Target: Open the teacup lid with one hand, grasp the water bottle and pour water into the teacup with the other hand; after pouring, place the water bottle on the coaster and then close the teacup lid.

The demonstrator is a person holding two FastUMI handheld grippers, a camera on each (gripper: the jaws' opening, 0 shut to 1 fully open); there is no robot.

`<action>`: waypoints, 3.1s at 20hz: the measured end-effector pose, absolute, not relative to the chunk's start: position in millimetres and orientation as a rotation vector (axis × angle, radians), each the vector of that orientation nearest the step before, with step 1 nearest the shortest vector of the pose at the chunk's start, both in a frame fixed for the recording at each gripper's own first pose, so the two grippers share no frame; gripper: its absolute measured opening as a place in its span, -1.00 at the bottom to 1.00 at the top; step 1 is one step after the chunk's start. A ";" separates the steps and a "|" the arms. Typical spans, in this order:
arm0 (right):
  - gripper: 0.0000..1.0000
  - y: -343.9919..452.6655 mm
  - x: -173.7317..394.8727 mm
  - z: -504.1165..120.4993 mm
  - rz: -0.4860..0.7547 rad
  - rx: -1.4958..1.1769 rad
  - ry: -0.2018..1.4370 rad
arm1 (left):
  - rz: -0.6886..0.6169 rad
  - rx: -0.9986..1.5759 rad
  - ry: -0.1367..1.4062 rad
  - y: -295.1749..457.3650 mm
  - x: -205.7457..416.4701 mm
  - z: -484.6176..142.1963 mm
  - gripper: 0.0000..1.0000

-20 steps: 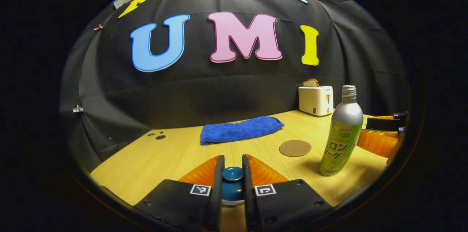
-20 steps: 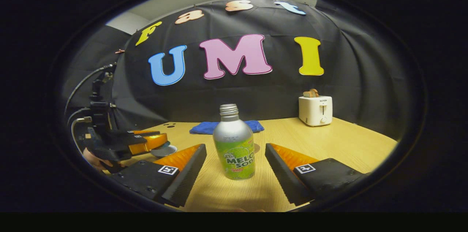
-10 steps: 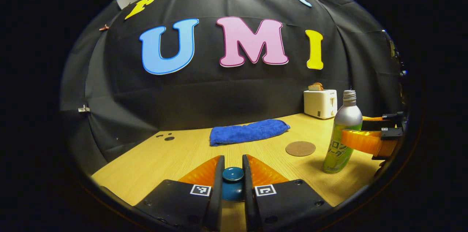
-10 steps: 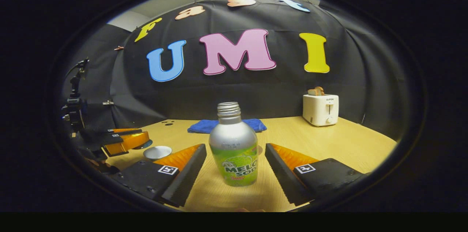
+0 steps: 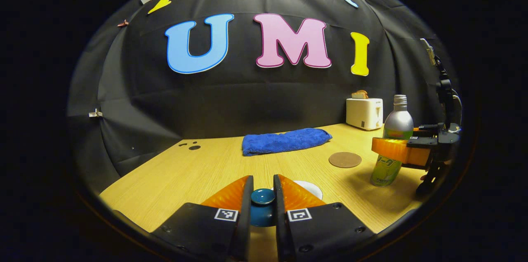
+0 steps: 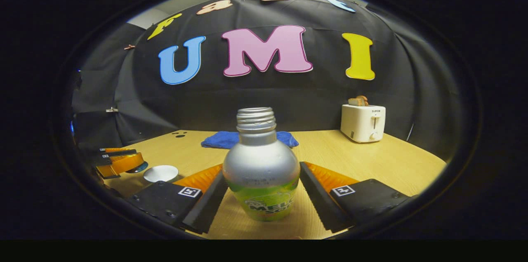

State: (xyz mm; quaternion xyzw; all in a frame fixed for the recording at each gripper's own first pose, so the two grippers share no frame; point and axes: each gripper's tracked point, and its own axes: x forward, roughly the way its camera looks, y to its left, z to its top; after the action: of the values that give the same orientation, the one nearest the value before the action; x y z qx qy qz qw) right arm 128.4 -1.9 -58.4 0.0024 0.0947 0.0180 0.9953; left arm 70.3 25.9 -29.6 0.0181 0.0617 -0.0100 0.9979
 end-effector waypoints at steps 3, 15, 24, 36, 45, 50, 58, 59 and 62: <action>0.68 5.6 129.5 -59.6 0.056 -0.012 0.196 | -0.028 0.037 0.120 29.3 69.1 -30.4 -0.42; 0.57 24.7 142.6 -35.0 0.094 -0.433 0.177 | 0.005 -0.027 0.113 66.5 59.3 -41.3 -0.42; 0.57 61.1 160.1 -36.6 0.155 -0.841 0.118 | 0.052 -0.057 0.081 101.6 44.1 -33.1 -0.42; 0.57 101.6 168.1 -74.0 0.285 -1.178 0.078 | 0.099 -0.070 0.065 135.0 29.5 -21.3 -0.42; 0.56 111.4 172.6 -94.5 0.361 -1.362 0.053 | 0.099 -0.072 0.063 135.9 31.3 -21.6 -0.42; 0.57 108.9 175.7 -101.9 0.375 -1.438 0.046 | 0.100 -0.068 0.066 137.3 31.1 -21.5 -0.42; 0.57 108.1 179.5 -105.1 0.373 -1.578 0.011 | 0.082 -0.082 0.078 132.9 33.4 -25.7 -0.42; 0.57 108.5 179.7 -105.1 0.372 -1.593 0.005 | 0.082 -0.081 0.079 132.2 33.4 -26.4 -0.42; 0.49 105.6 180.9 -109.9 0.371 -1.626 0.004 | 0.081 -0.086 0.082 133.6 33.7 -28.0 -0.42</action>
State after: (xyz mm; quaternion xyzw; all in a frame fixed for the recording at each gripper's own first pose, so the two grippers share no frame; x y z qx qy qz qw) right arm 180.9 105.6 -109.9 -0.7218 0.0018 0.1646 0.6722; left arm 33.7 133.6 -28.0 -0.0431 0.0412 0.0404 0.9974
